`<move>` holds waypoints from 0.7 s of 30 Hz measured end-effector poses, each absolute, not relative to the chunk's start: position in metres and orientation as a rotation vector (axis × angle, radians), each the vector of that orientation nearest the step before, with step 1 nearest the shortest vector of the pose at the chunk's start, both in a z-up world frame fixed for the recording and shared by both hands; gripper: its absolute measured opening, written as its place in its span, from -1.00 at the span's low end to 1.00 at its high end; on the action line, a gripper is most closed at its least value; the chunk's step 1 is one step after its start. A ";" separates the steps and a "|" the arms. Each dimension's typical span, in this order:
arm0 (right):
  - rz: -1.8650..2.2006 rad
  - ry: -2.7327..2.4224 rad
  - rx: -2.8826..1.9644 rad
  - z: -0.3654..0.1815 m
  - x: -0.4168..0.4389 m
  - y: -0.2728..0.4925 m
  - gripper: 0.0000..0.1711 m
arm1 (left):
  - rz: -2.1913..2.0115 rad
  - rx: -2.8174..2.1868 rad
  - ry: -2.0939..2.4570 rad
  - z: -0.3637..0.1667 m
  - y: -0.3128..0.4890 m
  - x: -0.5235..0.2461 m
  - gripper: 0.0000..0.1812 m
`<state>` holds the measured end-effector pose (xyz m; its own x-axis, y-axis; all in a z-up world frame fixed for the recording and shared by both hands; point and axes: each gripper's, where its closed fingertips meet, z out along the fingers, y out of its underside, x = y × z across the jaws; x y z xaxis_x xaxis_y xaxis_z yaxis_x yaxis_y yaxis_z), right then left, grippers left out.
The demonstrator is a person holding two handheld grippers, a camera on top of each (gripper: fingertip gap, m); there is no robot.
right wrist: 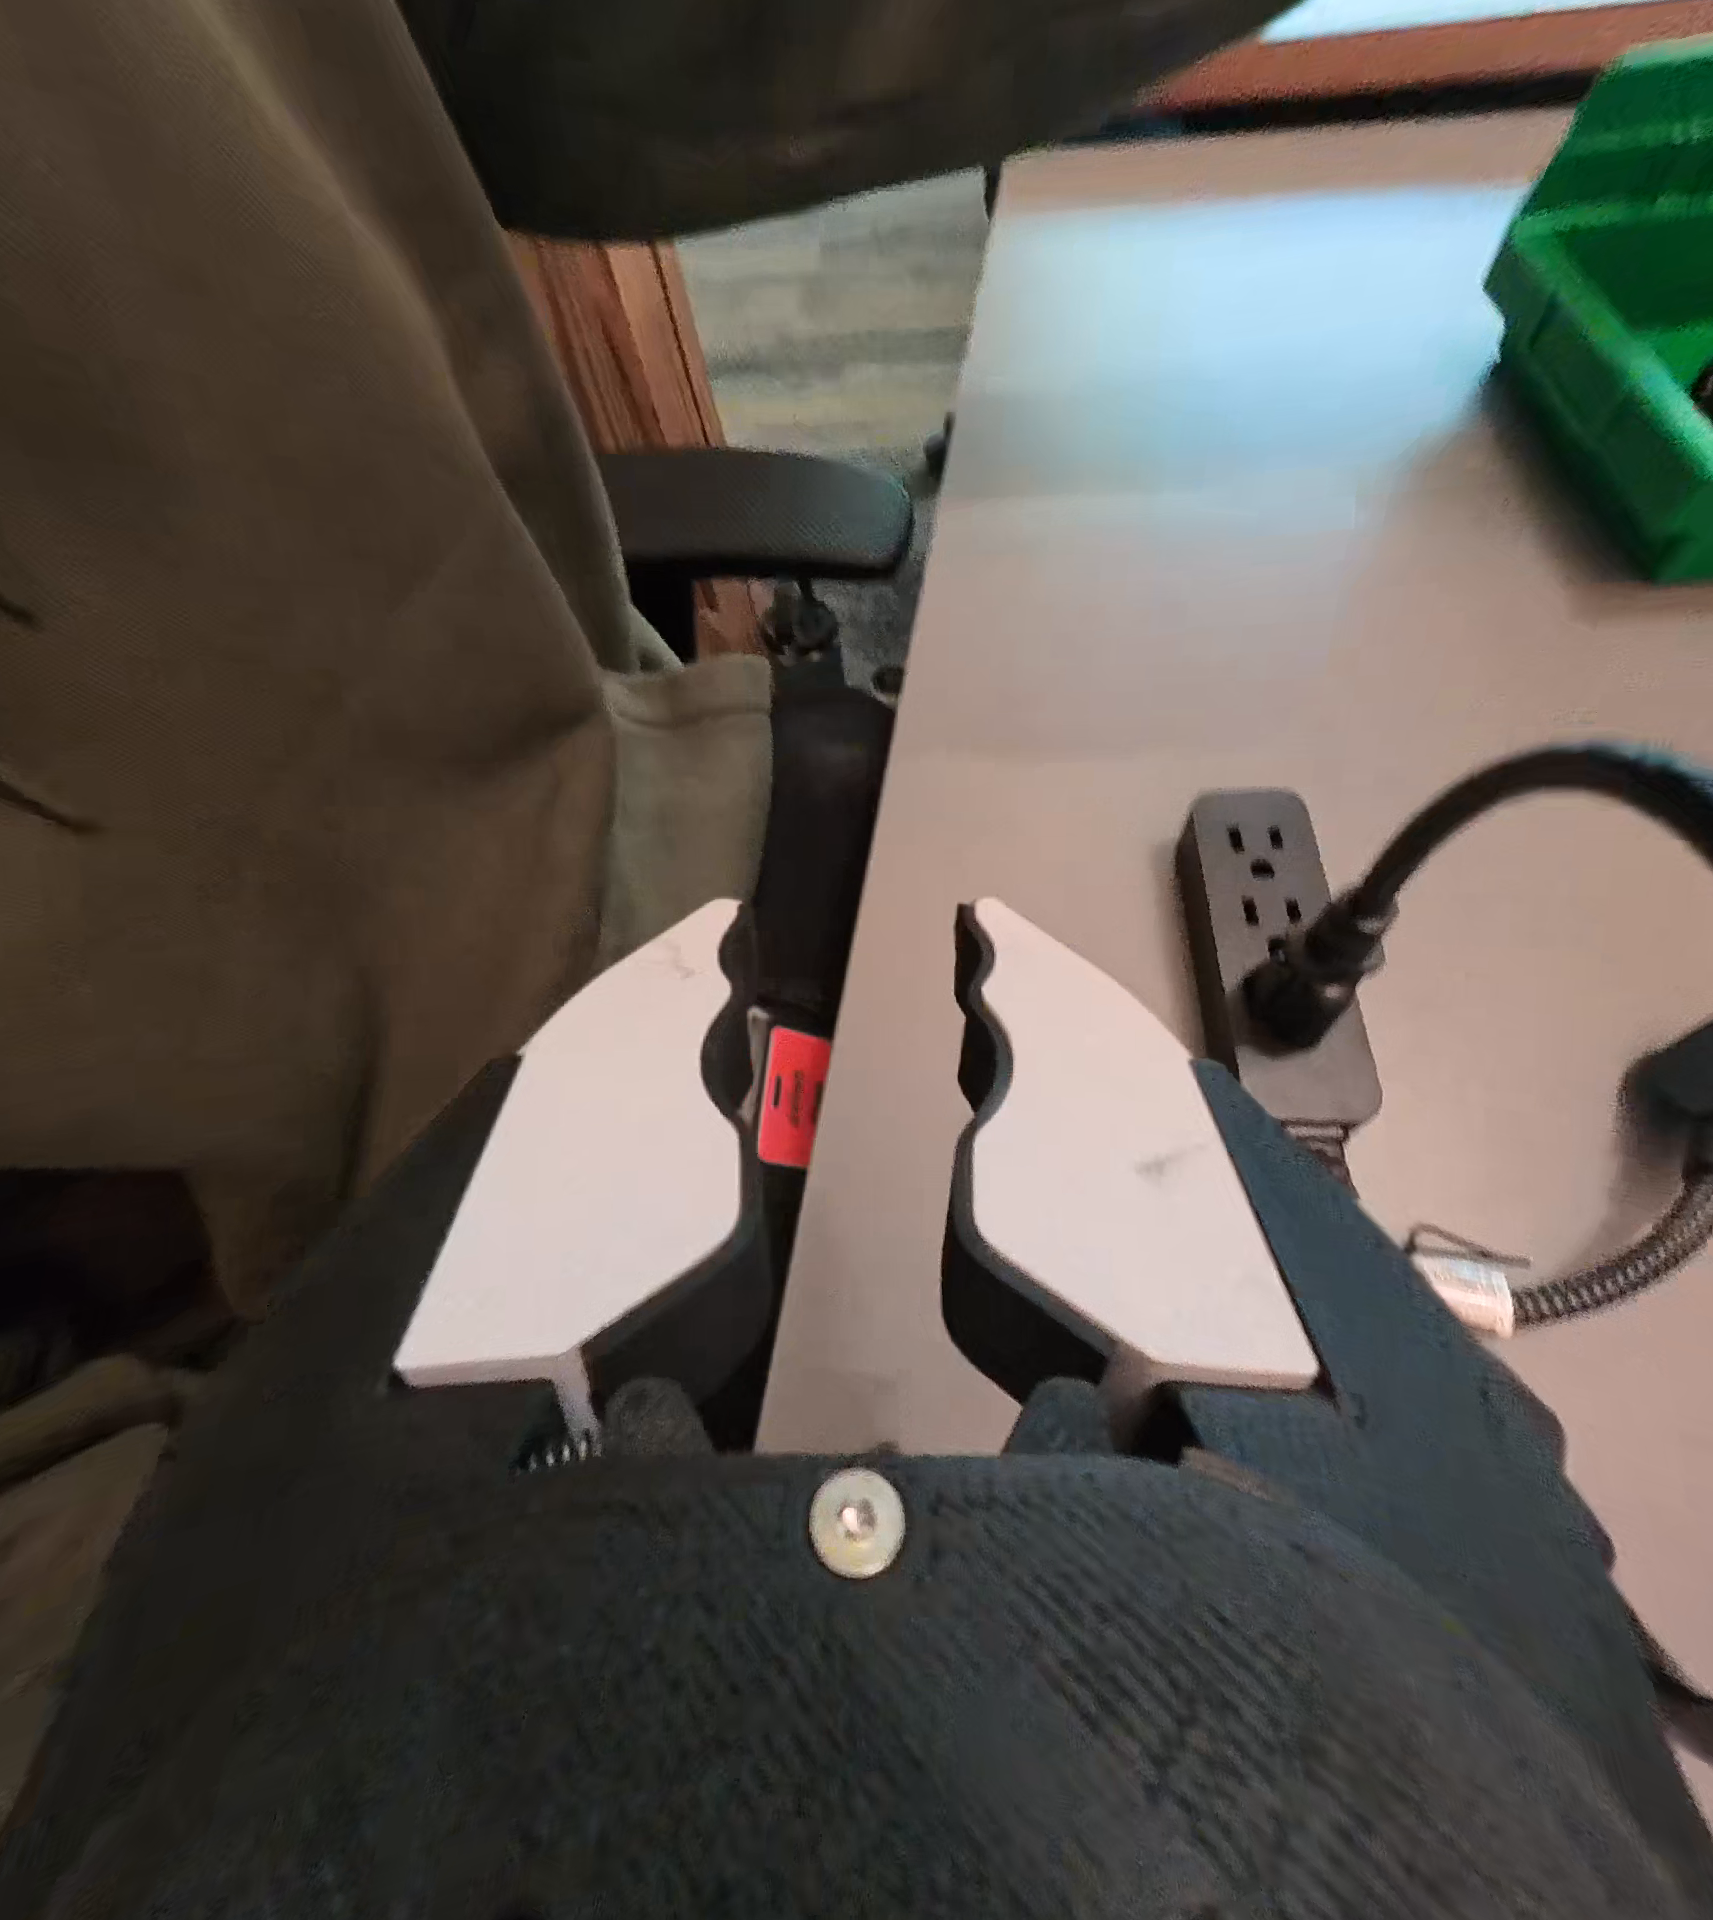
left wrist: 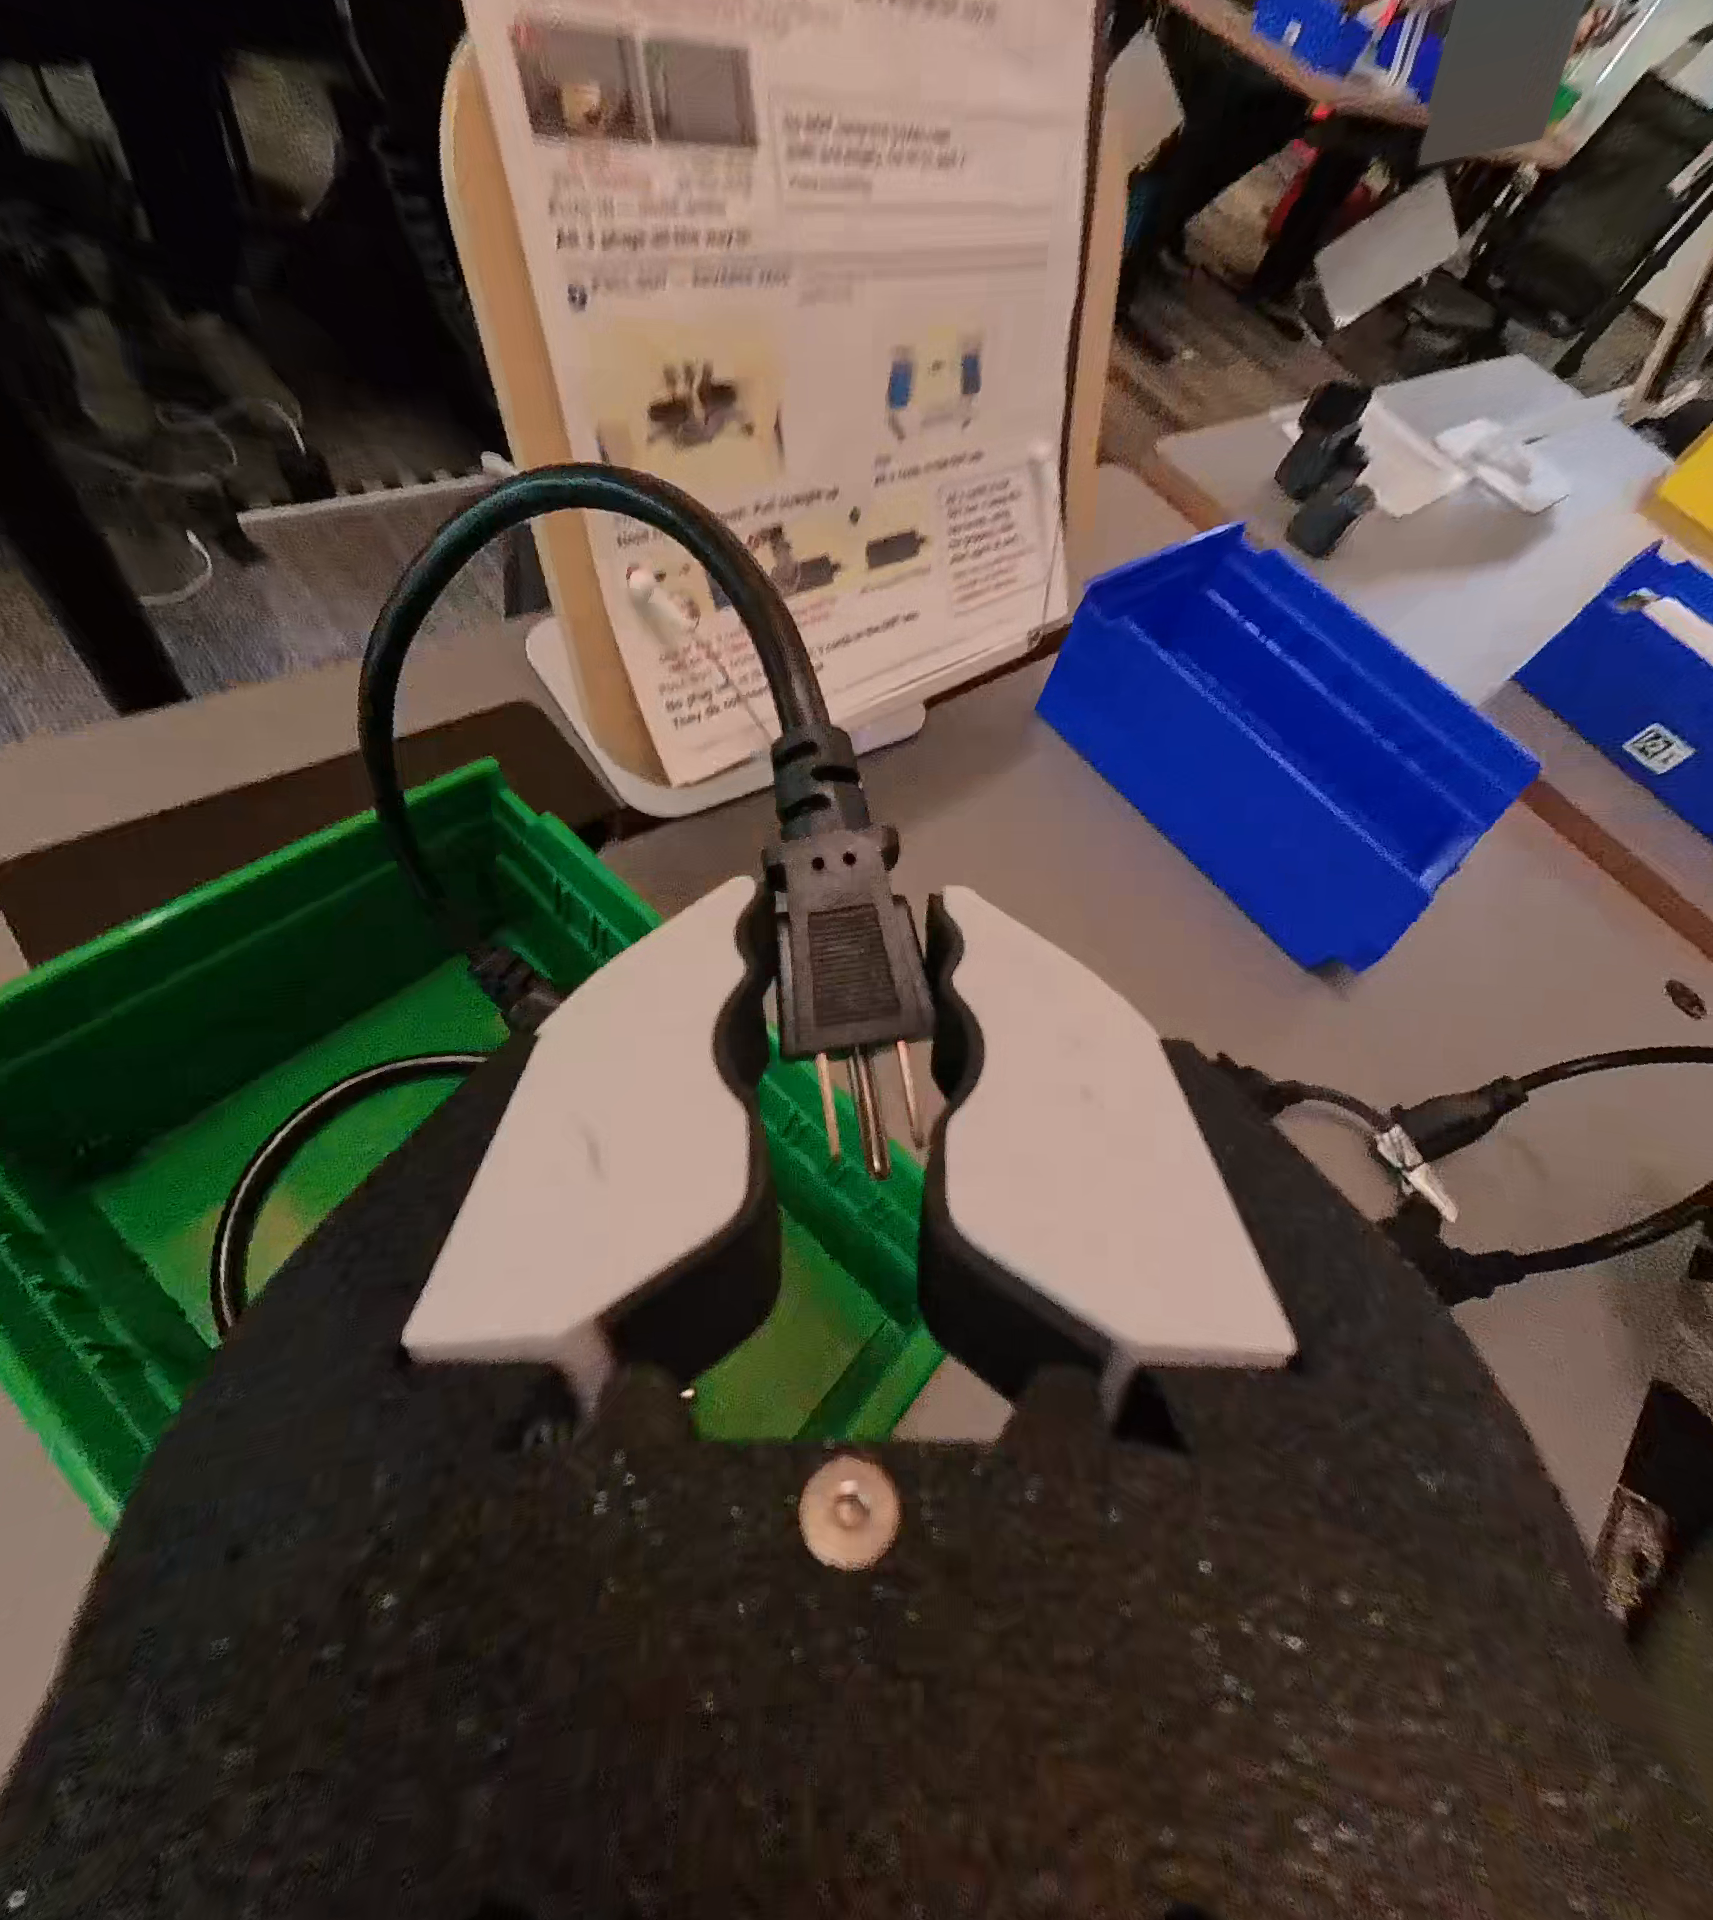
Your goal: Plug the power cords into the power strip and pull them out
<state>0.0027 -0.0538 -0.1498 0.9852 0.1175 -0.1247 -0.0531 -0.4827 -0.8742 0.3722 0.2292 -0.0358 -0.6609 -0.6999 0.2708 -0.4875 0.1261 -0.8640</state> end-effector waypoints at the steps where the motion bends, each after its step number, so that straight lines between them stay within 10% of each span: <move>1: 0.198 -0.061 -2.038 -0.143 -0.001 -0.052 -0.55 | -1.599 -1.138 2.154 -0.017 0.229 0.363 -0.71; 9: 0.222 -0.038 -1.738 -0.071 -0.020 -0.042 -0.48 | -1.930 -0.733 2.012 0.090 0.185 0.256 -0.71; 18: 0.026 0.625 -1.099 0.025 0.108 -0.033 -0.59 | -2.181 -0.528 2.181 0.055 0.113 0.154 -0.70; 21: 0.158 0.626 -1.200 0.019 0.125 0.013 -0.29 | -2.199 -0.442 2.227 0.041 0.091 0.130 -0.70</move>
